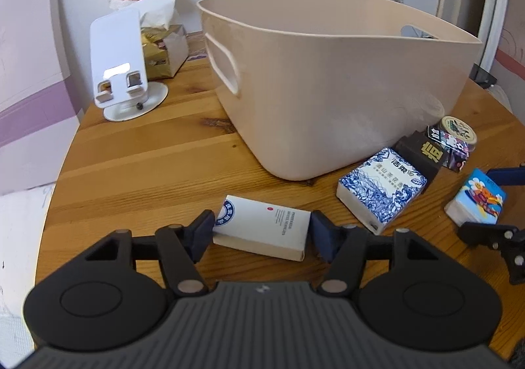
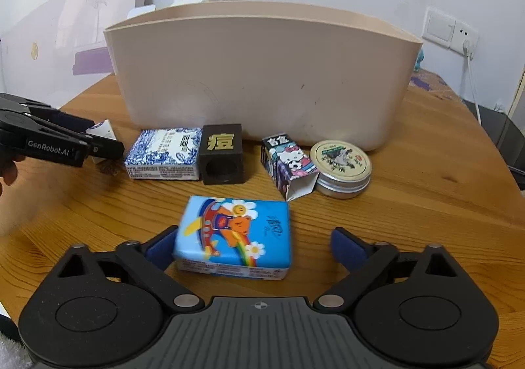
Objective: Organize objects
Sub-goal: 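Grasp the white box with the left tool while the right tool grasps the blue cartoon box, then lift both boxes over the basket and release them inside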
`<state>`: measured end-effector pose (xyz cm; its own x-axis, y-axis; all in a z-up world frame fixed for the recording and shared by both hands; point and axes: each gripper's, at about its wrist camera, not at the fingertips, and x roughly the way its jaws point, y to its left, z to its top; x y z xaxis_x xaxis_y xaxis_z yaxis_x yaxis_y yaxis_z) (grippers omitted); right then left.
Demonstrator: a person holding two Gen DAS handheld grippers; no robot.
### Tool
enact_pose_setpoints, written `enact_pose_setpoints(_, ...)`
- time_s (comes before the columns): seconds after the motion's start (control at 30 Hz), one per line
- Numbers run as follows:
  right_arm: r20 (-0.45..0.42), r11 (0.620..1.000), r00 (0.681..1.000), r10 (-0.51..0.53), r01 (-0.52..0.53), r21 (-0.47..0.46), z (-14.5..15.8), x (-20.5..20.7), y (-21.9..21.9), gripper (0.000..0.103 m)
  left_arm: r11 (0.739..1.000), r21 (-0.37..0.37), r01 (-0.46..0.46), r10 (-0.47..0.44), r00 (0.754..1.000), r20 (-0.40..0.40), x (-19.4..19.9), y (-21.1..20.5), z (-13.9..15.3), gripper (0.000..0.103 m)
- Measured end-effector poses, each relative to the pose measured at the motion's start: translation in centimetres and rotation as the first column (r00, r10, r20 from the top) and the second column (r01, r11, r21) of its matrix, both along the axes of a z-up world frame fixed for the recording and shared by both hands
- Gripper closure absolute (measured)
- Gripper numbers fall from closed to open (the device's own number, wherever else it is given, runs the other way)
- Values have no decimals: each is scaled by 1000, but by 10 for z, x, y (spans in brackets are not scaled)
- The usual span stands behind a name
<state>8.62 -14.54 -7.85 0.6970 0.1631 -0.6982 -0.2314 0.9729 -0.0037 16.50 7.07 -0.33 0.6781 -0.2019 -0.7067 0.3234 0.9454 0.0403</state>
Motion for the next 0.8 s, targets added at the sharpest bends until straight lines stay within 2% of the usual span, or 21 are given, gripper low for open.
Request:
enact_pose_setpoints(0.1, 15, 1000, 1000, 1, -1, 2, 3, 0, 0, 26, 1000, 0, -10, 10, 1000, 5, -5, 1, 0, 38)
enact_pose_setpoints(0.13, 18, 1000, 1000, 3, -3, 4, 3, 0, 0, 36, 1000, -1, -15, 15, 1000, 6, -6, 1, 0, 38)
enact_pose_setpoints(0.17, 17, 1000, 1000, 5, -5, 8, 4, 1, 1, 40, 1000, -5, -20, 21, 1000, 7, -8, 2, 0, 38)
enact_pose_setpoints(0.27, 10, 1000, 1000, 9, -9, 13, 4, 3, 1, 41, 999, -24, -33, 33, 999, 11, -13, 3, 4, 38)
enact_pose_setpoints(0.47, 18, 999, 1000, 3, -4, 36, 12, -2, -7, 41, 999, -4, -38, 38, 998, 57, -30, 1, 22, 38)
enact_pose_setpoints(0.7, 69, 997, 998, -9, 4, 72, 41, -11, -27, 41, 999, 3, -54, 53, 990, 133, -45, -3, 56, 38)
enact_pose_setpoints(0.8, 102, 997, 995, -17, 9, 82, 58, -14, -36, 41, 998, -17, -56, 58, 983, 172, -51, -4, 76, 38)
